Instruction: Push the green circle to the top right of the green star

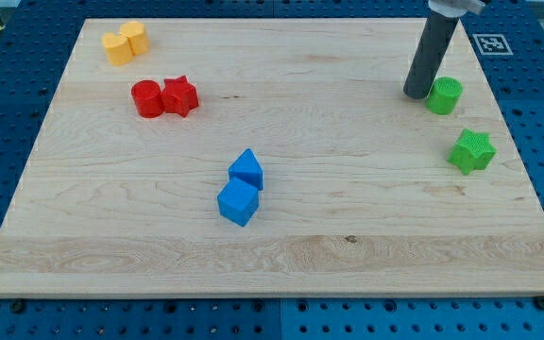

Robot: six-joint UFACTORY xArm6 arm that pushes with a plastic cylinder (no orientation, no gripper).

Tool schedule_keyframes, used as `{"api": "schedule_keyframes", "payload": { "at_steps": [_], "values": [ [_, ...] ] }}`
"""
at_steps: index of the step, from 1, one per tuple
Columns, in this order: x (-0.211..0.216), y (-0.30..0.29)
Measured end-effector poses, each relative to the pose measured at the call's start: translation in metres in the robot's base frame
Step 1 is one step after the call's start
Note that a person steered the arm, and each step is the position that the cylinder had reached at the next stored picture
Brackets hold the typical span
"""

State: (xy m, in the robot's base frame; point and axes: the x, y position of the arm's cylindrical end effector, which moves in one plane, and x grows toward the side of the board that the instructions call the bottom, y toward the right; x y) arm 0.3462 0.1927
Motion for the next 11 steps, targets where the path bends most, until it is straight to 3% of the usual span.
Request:
{"api": "schedule_keyframes", "payload": {
  "at_steps": [2,5,11],
  "values": [
    [-0.061,0.011],
    [-0.039,0.058],
    [-0.019,0.057]
  ]
}}
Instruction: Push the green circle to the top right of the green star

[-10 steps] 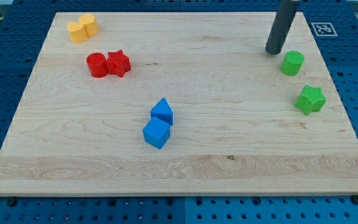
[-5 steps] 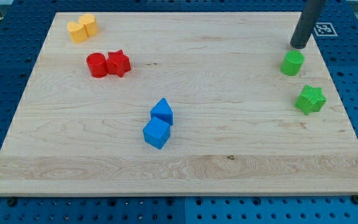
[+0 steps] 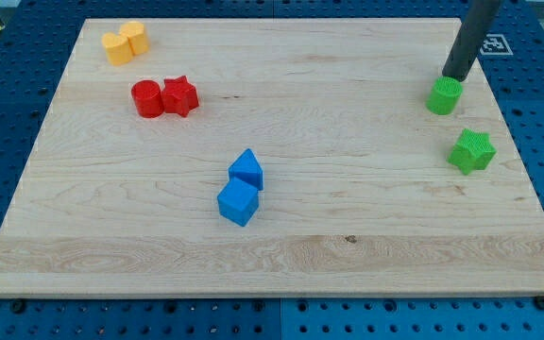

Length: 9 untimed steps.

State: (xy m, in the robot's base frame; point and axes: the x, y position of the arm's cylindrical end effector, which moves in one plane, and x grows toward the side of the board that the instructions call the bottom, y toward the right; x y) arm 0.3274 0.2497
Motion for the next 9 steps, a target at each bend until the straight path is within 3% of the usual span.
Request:
{"api": "schedule_keyframes", "payload": {
  "at_steps": [2,5,6,8,9],
  "values": [
    [0.012,-0.002],
    [-0.06,-0.013],
    [-0.064,-0.017],
    [-0.035,-0.033],
    [0.012,-0.033]
  ]
}}
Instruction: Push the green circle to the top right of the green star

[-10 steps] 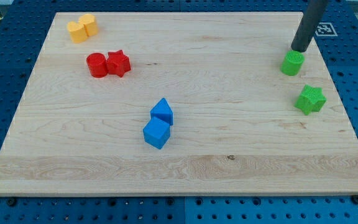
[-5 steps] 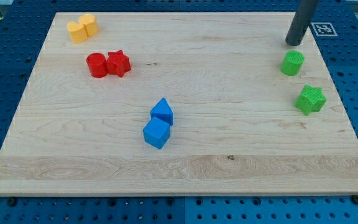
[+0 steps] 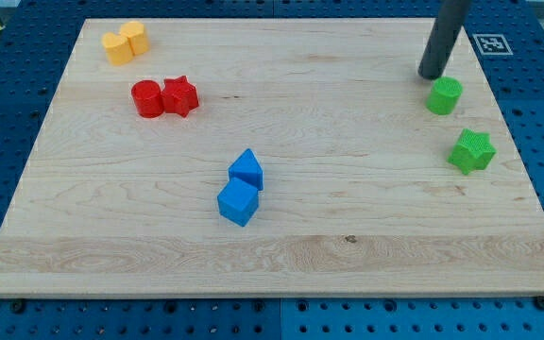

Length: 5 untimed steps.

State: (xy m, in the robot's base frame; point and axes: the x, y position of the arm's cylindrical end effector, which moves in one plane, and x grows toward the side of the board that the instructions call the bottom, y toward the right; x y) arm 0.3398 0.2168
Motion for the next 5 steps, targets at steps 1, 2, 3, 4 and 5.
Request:
{"api": "schedule_keyframes", "payload": {
  "at_steps": [1,2,3,4,5],
  "values": [
    [0.045,0.0],
    [0.079,0.0],
    [0.095,0.0],
    [0.097,0.0],
    [0.096,-0.001]
  ]
}}
